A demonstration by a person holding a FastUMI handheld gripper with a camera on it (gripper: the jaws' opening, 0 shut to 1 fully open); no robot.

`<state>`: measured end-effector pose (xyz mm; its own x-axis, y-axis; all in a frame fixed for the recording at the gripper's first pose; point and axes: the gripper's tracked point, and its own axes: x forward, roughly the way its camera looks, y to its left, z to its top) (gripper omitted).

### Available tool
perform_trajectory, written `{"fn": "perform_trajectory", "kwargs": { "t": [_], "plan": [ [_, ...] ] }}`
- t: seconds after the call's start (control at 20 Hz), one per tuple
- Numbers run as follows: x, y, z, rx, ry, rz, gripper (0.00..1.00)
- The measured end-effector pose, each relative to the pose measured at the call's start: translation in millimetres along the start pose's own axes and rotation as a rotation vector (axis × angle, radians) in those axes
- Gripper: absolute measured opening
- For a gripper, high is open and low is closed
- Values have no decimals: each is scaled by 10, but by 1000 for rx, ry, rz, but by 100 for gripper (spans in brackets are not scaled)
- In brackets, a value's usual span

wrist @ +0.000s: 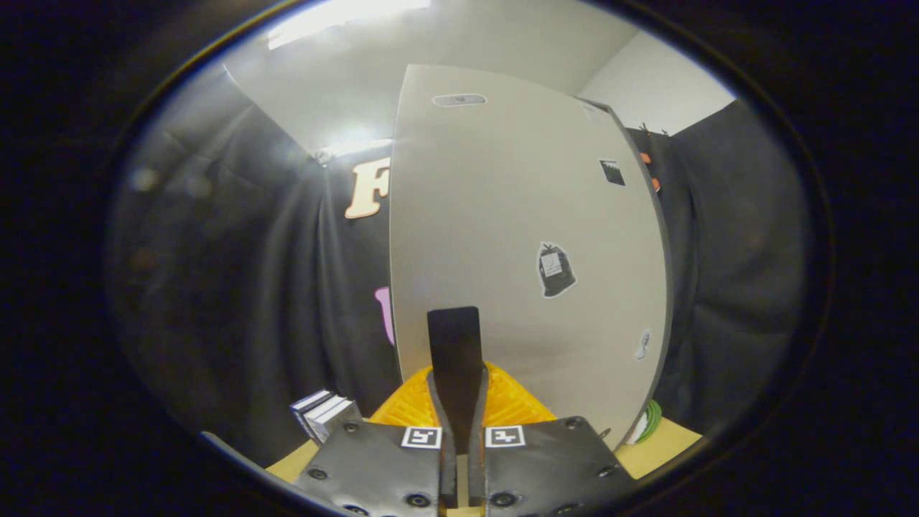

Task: Open the shoe cabinet door, grab the shoes and put them into the shoe cabinet, then close the shoe cabinet door.

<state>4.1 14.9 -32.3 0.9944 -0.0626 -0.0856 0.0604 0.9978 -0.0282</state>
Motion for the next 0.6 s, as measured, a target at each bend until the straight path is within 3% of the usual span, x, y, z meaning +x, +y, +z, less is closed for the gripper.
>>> {"fn": "perform_trajectory", "kwargs": {
  "t": [0.6],
  "plan": [
    [-468,-331,101,-24,17,-12,7]
  ]
}}
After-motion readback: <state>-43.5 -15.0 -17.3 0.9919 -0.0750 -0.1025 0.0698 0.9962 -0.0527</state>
